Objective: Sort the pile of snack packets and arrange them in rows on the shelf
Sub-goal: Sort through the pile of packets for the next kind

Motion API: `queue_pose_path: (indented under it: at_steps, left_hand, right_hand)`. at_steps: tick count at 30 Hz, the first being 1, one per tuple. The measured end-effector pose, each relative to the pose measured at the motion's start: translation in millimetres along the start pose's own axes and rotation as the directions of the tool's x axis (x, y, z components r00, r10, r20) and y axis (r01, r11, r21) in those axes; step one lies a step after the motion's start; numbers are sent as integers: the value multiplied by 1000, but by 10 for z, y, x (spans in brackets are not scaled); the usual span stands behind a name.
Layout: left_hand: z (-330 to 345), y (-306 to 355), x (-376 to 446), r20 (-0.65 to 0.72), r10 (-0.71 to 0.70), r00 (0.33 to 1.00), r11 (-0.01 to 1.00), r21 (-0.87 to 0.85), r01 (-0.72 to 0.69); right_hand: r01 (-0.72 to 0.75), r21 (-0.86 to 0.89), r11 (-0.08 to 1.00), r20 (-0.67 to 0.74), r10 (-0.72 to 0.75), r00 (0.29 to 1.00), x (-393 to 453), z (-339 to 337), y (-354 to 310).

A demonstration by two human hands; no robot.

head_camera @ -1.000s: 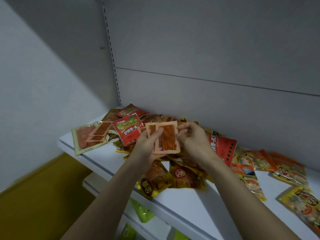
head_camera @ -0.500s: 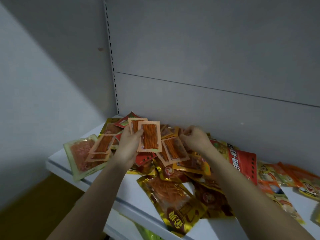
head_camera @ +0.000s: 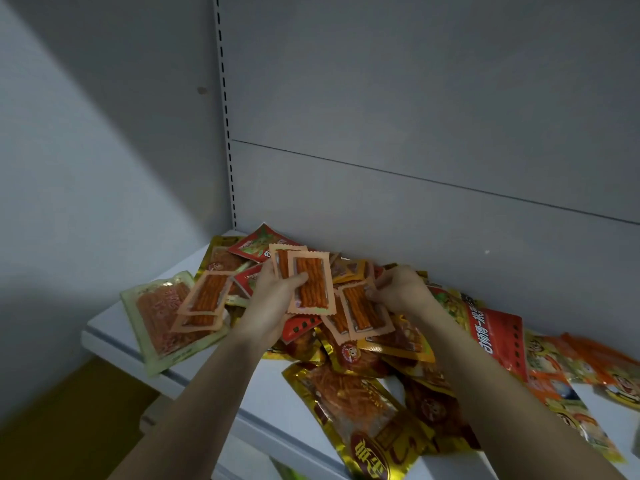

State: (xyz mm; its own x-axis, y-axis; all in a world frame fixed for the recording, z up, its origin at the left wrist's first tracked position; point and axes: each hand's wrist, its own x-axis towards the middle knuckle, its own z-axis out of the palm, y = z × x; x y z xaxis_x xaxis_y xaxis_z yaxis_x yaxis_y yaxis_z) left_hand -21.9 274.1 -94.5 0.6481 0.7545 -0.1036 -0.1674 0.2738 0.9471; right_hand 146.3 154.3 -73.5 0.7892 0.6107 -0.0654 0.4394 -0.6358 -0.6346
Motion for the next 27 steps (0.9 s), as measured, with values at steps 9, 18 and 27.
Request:
queue_pose_path:
  at_steps: [9,18,27]
  left_hand:
    - [254,-114,-277,-33,24,999,1000,-2,-24]
    - [501,-205,-646,27,37,999,999,17,-37]
    - [320,-231,-714,-120,64,991,998,27,-62]
  right_hand:
    - [26,642,766,47,-73,996,-283,-439,159]
    - [6,714,701,153,-165,974,-548,-294,55]
    - [293,147,945,-35,-291,956,-510,-349,363]
